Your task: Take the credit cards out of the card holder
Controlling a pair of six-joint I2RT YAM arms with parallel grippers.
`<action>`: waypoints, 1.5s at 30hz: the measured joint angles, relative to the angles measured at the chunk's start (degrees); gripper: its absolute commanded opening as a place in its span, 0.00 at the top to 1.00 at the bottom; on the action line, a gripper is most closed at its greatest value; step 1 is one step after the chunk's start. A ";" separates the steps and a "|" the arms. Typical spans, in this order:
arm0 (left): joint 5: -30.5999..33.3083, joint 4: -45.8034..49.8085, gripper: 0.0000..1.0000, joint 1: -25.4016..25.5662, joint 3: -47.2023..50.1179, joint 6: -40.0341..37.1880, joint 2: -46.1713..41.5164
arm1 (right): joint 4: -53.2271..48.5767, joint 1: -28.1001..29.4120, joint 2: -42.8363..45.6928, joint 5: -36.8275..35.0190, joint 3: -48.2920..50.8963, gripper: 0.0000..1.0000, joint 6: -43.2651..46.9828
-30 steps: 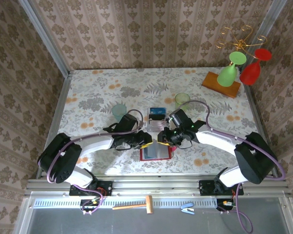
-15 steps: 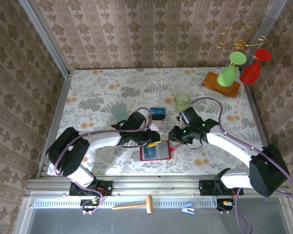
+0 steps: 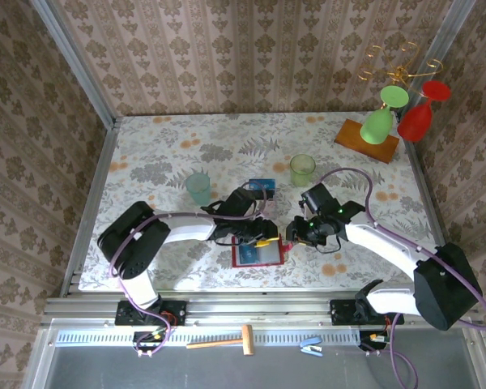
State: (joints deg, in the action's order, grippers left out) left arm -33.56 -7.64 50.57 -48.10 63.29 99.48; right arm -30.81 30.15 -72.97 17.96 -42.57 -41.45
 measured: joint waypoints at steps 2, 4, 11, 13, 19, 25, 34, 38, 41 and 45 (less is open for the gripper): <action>-0.13 -0.79 0.57 0.00 0.04 0.22 0.46 | 0.07 0.00 -0.26 0.02 0.07 0.68 0.17; -0.15 -1.51 0.57 -0.02 0.07 0.39 0.68 | 0.09 0.00 -0.28 0.02 0.11 0.68 0.39; -0.17 -2.25 0.57 -0.02 0.07 0.68 0.85 | 0.98 0.00 -0.26 0.85 0.20 0.72 0.13; -0.13 -2.08 0.57 -0.02 0.07 0.68 0.50 | 1.86 0.00 -0.26 1.70 0.28 0.74 -0.59; 0.04 -0.50 0.58 -1.38 0.48 0.50 -5.01 | 6.03 1.81 -0.72 4.46 0.31 0.78 -2.71; 0.98 2.60 0.60 -4.17 2.69 -1.20 -11.41 | 11.21 5.44 -5.40 7.21 0.31 0.80 -5.68; 3.50 9.18 0.66 -6.60 9.64 -3.67 -17.84 | 18.01 8.87 -14.93 10.45 -0.37 0.83 -8.68; 4.07 10.25 0.68 -7.04 11.91 -3.78 -19.37 | 21.11 9.09 -17.59 11.65 -0.63 0.84 -9.64; 4.31 10.73 0.69 -7.13 12.68 -3.76 -19.71 | 23.02 9.09 -19.17 12.57 -0.63 0.85 -10.01; 4.46 11.08 0.70 -7.17 13.00 -3.76 -19.74 | 25.07 9.11 -21.27 12.98 -0.61 0.85 -10.16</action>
State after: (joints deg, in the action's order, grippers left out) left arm -29.10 3.44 43.40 -35.09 59.53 79.75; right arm -5.74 39.27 -94.24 30.94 -43.18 -51.62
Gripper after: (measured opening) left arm 0.303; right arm 0.153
